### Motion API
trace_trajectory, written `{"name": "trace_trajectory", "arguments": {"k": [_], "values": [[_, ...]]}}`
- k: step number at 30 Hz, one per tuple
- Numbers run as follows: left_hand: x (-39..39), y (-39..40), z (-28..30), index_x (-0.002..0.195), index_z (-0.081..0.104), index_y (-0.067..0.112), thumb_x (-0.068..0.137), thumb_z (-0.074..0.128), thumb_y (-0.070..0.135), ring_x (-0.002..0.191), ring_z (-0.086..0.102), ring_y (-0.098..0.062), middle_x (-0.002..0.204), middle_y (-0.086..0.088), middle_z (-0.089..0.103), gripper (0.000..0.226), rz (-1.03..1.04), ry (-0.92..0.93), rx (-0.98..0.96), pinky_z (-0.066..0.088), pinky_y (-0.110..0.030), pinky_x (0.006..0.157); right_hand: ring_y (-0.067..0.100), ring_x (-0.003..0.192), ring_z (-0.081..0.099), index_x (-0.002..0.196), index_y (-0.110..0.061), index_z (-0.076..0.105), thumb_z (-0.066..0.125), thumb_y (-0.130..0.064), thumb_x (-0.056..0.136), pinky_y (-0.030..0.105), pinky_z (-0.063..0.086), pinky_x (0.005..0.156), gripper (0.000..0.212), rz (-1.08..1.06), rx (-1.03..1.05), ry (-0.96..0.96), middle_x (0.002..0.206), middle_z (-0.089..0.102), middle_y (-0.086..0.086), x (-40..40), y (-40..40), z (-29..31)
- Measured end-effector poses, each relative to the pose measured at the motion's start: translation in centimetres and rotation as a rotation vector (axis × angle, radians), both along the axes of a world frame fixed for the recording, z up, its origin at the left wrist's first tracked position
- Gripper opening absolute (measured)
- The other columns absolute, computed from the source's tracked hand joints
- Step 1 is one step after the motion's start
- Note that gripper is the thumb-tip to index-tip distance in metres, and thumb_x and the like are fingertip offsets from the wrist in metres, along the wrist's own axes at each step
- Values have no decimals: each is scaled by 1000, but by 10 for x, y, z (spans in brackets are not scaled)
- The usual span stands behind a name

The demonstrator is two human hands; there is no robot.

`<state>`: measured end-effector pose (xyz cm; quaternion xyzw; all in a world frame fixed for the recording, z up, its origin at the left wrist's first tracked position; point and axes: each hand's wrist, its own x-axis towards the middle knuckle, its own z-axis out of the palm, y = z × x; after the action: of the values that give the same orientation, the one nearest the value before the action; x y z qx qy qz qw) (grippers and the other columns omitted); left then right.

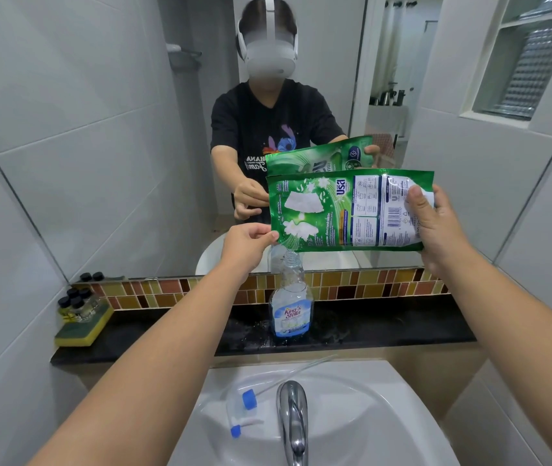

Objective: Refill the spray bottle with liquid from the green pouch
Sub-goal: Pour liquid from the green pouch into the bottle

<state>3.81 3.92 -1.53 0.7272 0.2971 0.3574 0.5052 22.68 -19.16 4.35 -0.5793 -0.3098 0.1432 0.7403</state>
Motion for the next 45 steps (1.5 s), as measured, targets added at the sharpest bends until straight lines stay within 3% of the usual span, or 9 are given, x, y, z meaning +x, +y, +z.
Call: {"name": "trace_trajectory", "arguments": {"k": [6,20,25,33,39,45], "values": [[0,0,1,78,74,29,84,75,22,84,69,-12,76,10,75,9,4,0,-10,50,-30,76,25,100,70,109,-31,51,59,-48,88,48,57,83,28,-6,3,9,111,70,0,-1,0,3],[3,-1,2,78,73,30,84,75,22,81,69,-10,75,11,74,10,4,-6,-17,47,-26,71,23,96,71,118,-24,49,62,-52,80,41,61,74,49,-10,12,-2,108,71,-1,0,-1,5],[3,0,2,80,74,28,84,75,22,81,70,-9,76,11,74,8,5,-3,-10,47,-26,72,22,95,72,115,-25,50,62,-52,79,41,61,72,47,1,18,4,105,72,-2,1,-1,5],[2,0,3,83,75,25,84,75,22,82,69,-10,75,10,74,3,8,-3,2,48,-26,72,27,101,69,106,-30,53,62,-52,80,49,57,81,35,0,26,-10,110,71,0,0,0,6],[1,-1,5,83,75,24,85,74,23,68,64,4,74,12,74,2,10,7,3,43,-22,66,22,97,71,104,-31,54,63,-53,80,44,59,76,34,-4,33,-23,104,73,-4,1,1,6],[2,0,3,91,77,17,85,74,24,70,63,2,78,9,74,9,25,24,5,43,-21,64,18,92,72,107,-31,54,62,-53,81,38,61,68,34,-8,35,-29,100,73,-6,3,1,6]]}}
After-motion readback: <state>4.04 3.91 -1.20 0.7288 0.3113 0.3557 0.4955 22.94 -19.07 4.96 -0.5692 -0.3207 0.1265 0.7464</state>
